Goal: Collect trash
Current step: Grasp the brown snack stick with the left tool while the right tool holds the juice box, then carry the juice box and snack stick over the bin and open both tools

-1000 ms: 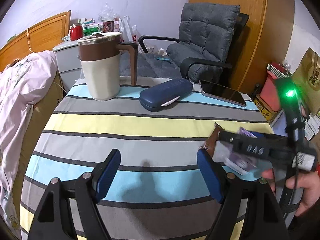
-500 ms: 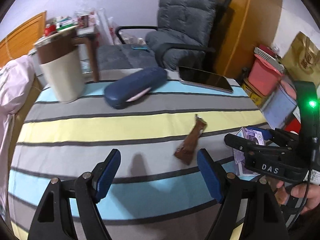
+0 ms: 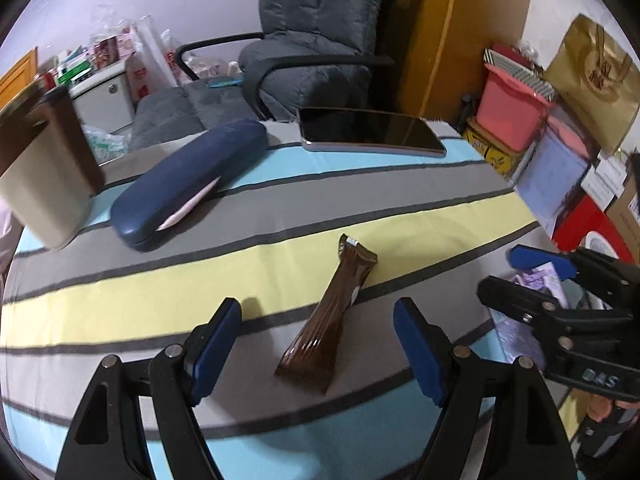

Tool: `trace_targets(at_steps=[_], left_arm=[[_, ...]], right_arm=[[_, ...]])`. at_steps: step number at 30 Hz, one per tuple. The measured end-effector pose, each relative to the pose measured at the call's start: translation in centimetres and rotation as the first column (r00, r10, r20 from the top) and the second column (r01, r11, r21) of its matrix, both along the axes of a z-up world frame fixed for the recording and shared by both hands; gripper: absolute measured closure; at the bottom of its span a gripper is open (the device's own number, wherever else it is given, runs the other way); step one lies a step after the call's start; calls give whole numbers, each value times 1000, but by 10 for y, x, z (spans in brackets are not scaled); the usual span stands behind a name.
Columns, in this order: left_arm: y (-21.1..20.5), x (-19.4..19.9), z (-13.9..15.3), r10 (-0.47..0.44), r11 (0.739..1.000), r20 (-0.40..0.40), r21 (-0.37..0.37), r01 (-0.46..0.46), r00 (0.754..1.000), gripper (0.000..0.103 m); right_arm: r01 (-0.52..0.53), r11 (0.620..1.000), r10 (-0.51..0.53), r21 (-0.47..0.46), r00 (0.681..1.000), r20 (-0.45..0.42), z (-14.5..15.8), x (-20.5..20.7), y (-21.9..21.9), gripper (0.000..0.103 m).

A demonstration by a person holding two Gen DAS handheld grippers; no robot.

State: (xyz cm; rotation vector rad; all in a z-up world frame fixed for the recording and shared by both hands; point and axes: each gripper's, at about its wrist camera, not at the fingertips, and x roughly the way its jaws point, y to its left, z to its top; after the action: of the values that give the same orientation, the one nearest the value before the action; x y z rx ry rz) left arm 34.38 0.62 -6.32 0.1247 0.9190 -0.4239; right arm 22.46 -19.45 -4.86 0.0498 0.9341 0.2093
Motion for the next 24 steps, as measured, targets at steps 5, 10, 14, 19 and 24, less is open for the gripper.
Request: trace_targets(at_steps=[5,10,14,19,24], left_arm=[[-7,2,-2,-12,1000,14,28,12,1000,37],[-13,2,-1,-29,998,26,50,28,999,65],[-16,0,0,-34,998,29,62,32,999,78],[-20,-4,1,-36,997,25,74,34,999,86],[-21,-14,7,-22,999,34,45,20,999,86]], right_arm=[[-5,1000,5,5,1000,5,-1,0,-4,43],[-7,1000,7,6,1000,11,-1,-1,-5,43],[-7,1000,7,16,1000,9,-1,-2,-7,43],[0,1000,0,24,1000,8,-1,-3,-10,43],[10,1000,-11,27,999,30,4,-9,-14,44]])
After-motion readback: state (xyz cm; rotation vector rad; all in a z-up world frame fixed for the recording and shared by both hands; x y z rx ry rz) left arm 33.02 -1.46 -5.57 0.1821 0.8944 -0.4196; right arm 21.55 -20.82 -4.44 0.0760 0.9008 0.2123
